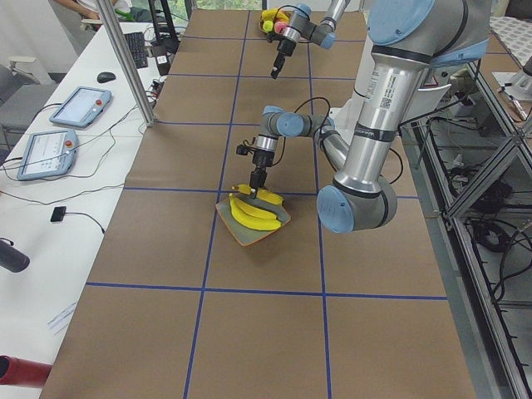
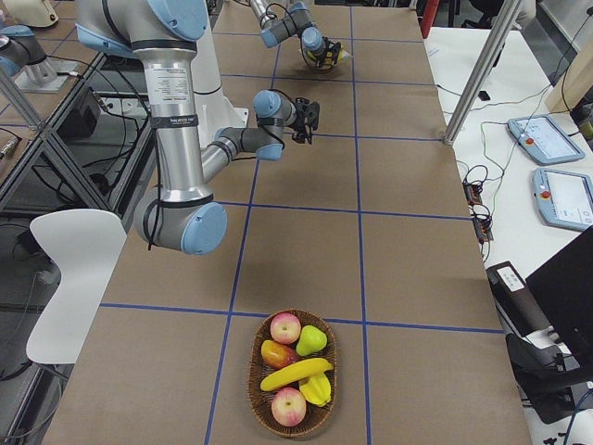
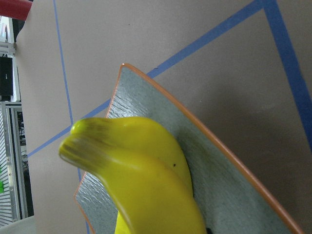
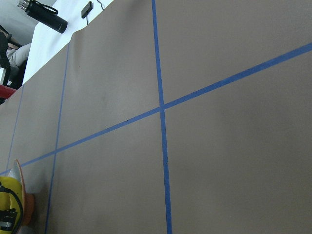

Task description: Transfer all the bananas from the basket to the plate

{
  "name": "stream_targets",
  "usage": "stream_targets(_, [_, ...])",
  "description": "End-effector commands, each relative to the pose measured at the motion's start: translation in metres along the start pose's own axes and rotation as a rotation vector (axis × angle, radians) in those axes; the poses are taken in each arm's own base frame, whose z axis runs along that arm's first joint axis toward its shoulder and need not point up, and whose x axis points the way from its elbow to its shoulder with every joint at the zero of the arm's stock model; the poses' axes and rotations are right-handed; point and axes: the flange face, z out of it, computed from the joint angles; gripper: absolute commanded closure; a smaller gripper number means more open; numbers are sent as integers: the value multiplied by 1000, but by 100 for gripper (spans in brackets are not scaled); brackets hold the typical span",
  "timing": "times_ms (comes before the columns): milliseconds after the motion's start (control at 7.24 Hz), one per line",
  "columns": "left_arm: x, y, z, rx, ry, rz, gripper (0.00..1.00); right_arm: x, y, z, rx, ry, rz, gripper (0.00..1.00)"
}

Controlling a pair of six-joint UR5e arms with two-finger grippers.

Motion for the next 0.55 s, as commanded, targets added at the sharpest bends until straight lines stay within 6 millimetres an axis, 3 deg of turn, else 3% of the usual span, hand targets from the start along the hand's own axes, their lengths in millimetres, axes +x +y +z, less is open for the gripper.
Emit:
stream_targets(0, [0,-2,4,5,-3,-2,60,-1,-1,-1,8,-3,0,0])
stream_targets(138, [1,-2,4,5,-3,-2,17,-1,-1,-1,11,-3,0,0])
stream_targets(276, [-1,-2,2,8,0,-5,0,-1,-1,-1,11,-3,0,0])
stream_targets(414, [-1,-4,1,11,3,-7,0,-1,0,0,9,-2,0,0])
